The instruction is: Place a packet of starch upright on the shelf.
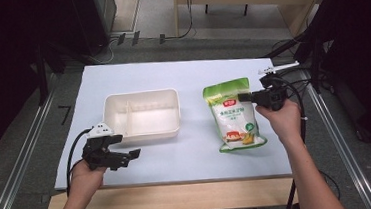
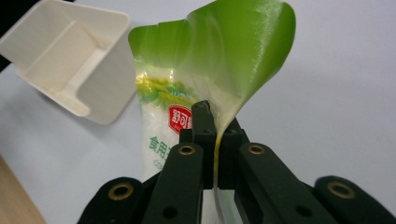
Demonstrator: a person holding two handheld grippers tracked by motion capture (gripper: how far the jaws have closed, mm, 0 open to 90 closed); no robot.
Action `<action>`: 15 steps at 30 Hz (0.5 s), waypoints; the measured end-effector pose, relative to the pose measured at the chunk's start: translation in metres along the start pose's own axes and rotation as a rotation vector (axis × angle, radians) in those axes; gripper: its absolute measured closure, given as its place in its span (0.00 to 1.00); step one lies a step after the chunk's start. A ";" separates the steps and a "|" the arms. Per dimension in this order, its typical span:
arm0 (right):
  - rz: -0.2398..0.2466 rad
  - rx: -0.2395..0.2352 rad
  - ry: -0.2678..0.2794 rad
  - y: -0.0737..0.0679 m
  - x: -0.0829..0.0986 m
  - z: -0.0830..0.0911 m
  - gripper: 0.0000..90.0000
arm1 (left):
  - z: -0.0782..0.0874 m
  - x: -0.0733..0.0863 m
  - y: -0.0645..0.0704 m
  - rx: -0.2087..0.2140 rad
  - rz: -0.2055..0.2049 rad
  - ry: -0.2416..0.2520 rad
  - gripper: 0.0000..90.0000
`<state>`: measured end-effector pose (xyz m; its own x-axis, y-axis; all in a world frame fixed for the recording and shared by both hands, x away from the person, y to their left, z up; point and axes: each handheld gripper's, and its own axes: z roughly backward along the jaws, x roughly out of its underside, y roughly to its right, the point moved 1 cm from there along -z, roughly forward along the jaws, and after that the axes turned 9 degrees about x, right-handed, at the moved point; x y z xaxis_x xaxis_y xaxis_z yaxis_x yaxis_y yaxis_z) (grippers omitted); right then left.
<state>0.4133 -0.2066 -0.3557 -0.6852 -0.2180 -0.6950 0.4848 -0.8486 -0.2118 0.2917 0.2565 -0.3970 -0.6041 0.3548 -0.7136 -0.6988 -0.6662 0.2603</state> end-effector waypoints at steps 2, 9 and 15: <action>0.016 -0.014 0.015 -0.005 -0.003 0.006 1.00 | 0.000 0.000 0.000 0.000 0.000 0.002 0.16; 0.063 -0.010 0.053 -0.026 -0.013 0.024 1.00 | 0.000 0.000 0.000 -0.002 -0.002 -0.003 0.16; 0.095 0.003 0.086 -0.038 -0.018 0.031 1.00 | 0.000 0.000 0.000 -0.002 -0.004 -0.004 0.16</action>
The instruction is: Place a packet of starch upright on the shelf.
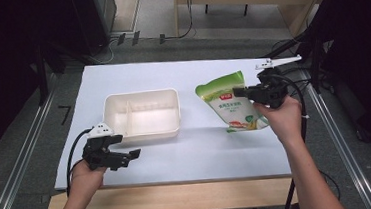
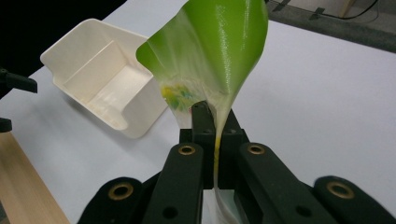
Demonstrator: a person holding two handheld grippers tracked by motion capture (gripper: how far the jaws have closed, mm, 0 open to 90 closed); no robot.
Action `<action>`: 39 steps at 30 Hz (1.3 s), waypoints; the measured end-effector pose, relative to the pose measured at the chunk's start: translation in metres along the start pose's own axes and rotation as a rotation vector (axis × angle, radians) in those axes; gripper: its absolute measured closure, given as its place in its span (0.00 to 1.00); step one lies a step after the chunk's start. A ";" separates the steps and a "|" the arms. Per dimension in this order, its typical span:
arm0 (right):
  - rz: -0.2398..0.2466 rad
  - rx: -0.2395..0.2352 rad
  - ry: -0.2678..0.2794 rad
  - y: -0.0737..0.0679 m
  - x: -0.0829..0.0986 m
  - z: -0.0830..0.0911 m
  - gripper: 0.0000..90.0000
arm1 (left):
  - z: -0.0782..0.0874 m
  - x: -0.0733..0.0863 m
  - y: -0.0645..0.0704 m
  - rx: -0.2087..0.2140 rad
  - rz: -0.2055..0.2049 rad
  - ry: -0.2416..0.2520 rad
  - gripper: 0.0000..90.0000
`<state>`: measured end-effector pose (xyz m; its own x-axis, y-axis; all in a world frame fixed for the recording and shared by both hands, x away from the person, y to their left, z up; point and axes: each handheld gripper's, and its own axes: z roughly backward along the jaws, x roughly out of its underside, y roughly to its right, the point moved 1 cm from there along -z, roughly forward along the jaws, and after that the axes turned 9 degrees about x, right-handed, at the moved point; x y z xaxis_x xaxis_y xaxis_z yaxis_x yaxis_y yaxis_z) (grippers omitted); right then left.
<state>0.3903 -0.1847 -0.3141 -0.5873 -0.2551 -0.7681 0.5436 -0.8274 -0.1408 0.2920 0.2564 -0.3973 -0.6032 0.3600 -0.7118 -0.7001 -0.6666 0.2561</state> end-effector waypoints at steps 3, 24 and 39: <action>0.005 -0.007 0.009 -0.004 -0.005 0.000 1.00 | -0.001 0.000 0.000 0.003 0.000 -0.002 0.16; 0.088 -0.045 0.013 -0.052 -0.078 -0.029 1.00 | 0.001 0.001 -0.001 0.013 0.014 0.017 0.16; 0.118 -0.037 0.007 -0.079 -0.136 -0.045 1.00 | 0.000 0.001 -0.001 0.016 0.013 0.020 0.16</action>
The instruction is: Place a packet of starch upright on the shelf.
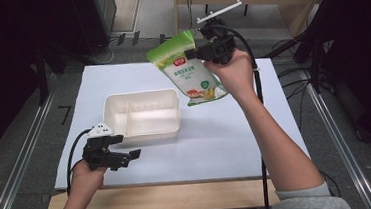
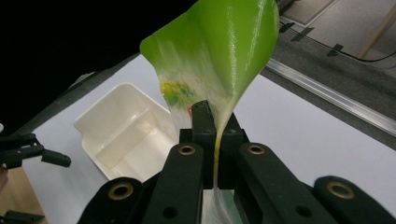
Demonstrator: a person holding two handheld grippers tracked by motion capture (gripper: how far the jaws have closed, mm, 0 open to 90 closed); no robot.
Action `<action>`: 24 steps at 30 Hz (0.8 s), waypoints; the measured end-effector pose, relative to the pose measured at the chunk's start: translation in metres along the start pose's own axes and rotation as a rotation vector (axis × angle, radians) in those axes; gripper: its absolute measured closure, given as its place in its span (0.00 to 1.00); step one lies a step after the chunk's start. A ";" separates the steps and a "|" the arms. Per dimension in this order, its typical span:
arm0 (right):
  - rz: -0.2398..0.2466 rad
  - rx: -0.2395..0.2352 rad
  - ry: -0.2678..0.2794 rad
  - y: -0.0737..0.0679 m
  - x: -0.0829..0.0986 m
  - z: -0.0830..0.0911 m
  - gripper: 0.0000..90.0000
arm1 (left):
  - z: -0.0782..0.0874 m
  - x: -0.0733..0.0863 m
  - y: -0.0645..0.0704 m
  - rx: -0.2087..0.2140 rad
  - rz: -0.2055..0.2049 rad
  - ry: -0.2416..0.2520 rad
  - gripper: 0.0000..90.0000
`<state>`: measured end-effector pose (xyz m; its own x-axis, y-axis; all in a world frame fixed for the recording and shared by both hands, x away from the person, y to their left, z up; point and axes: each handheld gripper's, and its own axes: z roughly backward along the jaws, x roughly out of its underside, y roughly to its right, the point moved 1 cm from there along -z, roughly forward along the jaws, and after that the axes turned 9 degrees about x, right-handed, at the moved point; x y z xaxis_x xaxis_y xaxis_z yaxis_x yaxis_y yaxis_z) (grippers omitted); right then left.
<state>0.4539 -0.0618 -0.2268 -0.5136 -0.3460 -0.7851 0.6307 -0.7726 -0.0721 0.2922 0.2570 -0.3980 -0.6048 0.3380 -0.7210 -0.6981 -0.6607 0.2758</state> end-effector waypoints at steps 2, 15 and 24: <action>-0.009 -0.016 0.005 -0.004 -0.007 -0.004 1.00 | 0.001 0.000 0.000 0.003 0.003 0.003 0.16; 0.034 -0.075 -0.007 -0.053 -0.043 -0.037 1.00 | 0.003 0.000 -0.001 0.008 0.003 0.014 0.16; 0.051 -0.108 -0.032 -0.084 -0.051 -0.069 1.00 | 0.003 0.000 -0.001 0.018 0.003 0.022 0.16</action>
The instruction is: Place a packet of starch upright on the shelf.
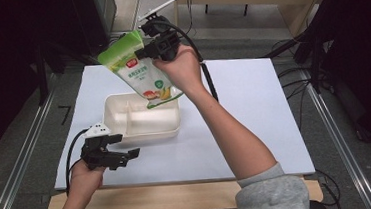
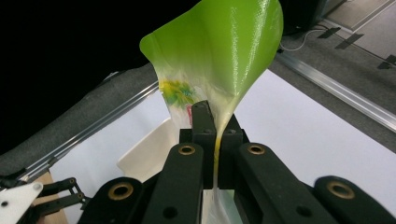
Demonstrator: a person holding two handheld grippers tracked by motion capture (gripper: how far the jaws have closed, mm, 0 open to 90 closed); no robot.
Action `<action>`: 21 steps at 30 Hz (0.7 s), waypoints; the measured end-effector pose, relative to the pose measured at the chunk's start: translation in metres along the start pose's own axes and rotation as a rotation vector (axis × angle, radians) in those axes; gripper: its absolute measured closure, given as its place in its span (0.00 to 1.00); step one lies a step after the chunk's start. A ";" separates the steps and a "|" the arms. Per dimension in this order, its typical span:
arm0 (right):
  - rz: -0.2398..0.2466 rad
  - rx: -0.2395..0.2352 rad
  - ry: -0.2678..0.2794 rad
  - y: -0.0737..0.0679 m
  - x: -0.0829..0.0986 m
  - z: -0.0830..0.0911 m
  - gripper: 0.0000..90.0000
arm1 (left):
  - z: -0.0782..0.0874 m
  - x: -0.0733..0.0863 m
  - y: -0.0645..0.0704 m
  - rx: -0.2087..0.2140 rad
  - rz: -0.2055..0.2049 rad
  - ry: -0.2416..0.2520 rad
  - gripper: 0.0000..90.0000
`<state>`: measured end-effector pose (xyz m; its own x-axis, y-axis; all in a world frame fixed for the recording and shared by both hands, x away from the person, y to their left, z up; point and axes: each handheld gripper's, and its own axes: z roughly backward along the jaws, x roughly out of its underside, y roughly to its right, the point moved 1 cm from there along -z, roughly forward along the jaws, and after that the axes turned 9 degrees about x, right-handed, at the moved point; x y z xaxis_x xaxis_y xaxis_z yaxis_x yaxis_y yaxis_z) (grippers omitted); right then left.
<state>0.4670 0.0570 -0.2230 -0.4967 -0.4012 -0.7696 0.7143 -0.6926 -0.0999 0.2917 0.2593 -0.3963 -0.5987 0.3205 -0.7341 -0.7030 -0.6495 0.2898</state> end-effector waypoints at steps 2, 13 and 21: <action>-0.002 -0.012 0.001 -0.004 -0.001 -0.007 1.00 | 0.000 0.000 0.000 -0.003 -0.002 0.000 0.16; -0.029 -0.027 -0.035 -0.021 0.004 -0.057 1.00 | 0.001 0.000 -0.001 0.001 0.007 -0.004 0.16; -0.034 -0.030 -0.099 -0.014 0.042 -0.096 1.00 | 0.001 0.000 -0.001 0.001 0.007 -0.010 0.16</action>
<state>0.4833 0.1077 -0.3141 -0.5660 -0.4362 -0.6996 0.7100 -0.6891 -0.1448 0.2918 0.2604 -0.3963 -0.6077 0.3225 -0.7257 -0.6988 -0.6514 0.2957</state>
